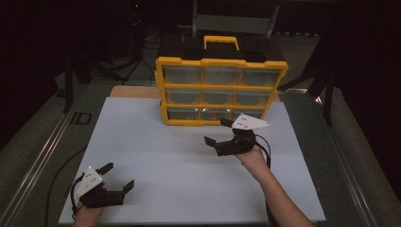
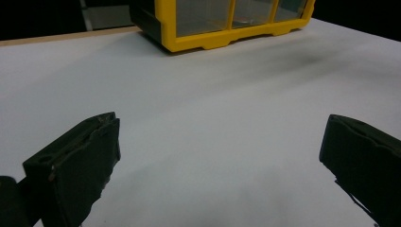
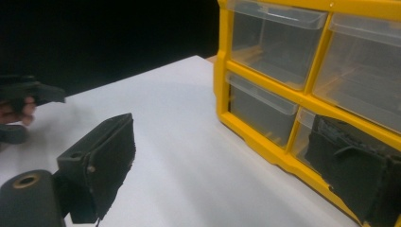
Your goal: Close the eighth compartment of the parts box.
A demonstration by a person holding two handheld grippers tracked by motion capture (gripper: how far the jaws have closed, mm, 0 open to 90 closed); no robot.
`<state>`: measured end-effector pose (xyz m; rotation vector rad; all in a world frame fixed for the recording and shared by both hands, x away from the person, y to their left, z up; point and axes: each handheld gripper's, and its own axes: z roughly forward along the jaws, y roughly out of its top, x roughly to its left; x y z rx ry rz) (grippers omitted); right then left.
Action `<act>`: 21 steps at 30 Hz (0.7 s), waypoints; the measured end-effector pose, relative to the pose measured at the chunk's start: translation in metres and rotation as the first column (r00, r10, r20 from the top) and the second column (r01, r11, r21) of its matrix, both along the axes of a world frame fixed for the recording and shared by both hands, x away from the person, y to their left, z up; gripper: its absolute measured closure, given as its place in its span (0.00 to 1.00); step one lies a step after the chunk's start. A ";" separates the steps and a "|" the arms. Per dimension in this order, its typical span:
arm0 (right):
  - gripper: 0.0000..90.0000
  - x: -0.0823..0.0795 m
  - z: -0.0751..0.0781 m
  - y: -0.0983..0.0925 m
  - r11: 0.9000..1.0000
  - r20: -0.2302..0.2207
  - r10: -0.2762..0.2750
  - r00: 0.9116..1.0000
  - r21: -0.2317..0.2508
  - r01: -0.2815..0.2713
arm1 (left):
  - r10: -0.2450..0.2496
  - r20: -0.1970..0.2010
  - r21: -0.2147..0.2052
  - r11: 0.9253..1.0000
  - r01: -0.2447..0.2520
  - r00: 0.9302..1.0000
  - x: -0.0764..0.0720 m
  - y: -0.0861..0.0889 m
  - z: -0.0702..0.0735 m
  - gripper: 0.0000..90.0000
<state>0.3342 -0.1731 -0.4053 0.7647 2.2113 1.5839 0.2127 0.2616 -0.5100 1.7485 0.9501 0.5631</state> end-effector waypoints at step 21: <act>0.09 -0.040 0.008 -0.058 0.999 0.043 -0.027 0.999 0.025 0.025 | 0.000 0.003 0.005 1.000 0.000 1.000 0.000 -0.001 0.000 0.00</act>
